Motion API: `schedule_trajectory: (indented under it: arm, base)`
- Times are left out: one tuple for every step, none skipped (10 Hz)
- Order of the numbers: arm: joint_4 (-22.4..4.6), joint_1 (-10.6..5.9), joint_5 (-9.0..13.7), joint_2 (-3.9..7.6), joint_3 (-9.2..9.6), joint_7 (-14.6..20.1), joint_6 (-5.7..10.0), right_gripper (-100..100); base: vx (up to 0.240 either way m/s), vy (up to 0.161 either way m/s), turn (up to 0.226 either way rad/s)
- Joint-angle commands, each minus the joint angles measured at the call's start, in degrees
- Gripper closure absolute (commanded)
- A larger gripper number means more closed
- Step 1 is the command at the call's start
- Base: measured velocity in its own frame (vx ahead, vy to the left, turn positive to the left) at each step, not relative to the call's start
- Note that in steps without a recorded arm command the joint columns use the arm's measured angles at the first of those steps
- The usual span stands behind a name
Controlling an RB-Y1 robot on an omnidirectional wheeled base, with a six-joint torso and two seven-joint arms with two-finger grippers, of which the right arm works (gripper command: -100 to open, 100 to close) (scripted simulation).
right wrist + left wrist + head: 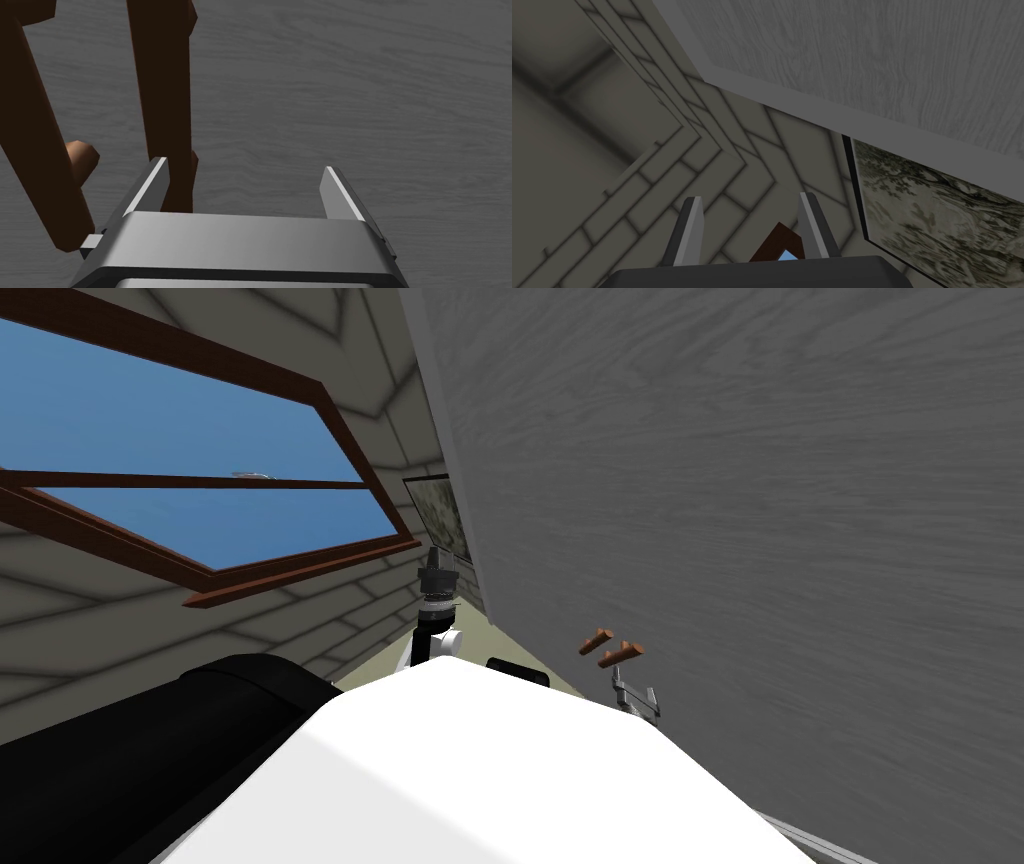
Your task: Pull the door open
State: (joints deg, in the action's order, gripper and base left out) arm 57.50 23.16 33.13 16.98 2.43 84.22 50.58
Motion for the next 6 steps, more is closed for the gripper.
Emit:
schedule_trajectory:
  arm:
    - [1.95,0.16,0.04,-0.2,0.03,-0.47,-0.86,-100]
    - [2.55,-1.04,-0.25,-0.55,0.61,-0.45,-0.88,-100]
    - [1.63,0.03,-0.01,-0.33,0.27,-0.34,-0.86,-100]
    - [1.63,0.03,-0.01,-0.33,0.27,-0.34,-0.86,100]
    - [1.63,0.03,-0.01,-0.33,0.27,-0.34,-0.86,100]
    - [1.63,0.03,-0.01,-0.33,0.27,-0.34,-0.86,100]
  base:
    - [0.135,0.011,0.031]
    - [0.089,0.016,0.002]
    - [0.034,0.01,0.002]
    - [-0.014,0.006,0.02]
    - [-0.015,0.023,0.046]
    - [-0.003,0.023,0.015]
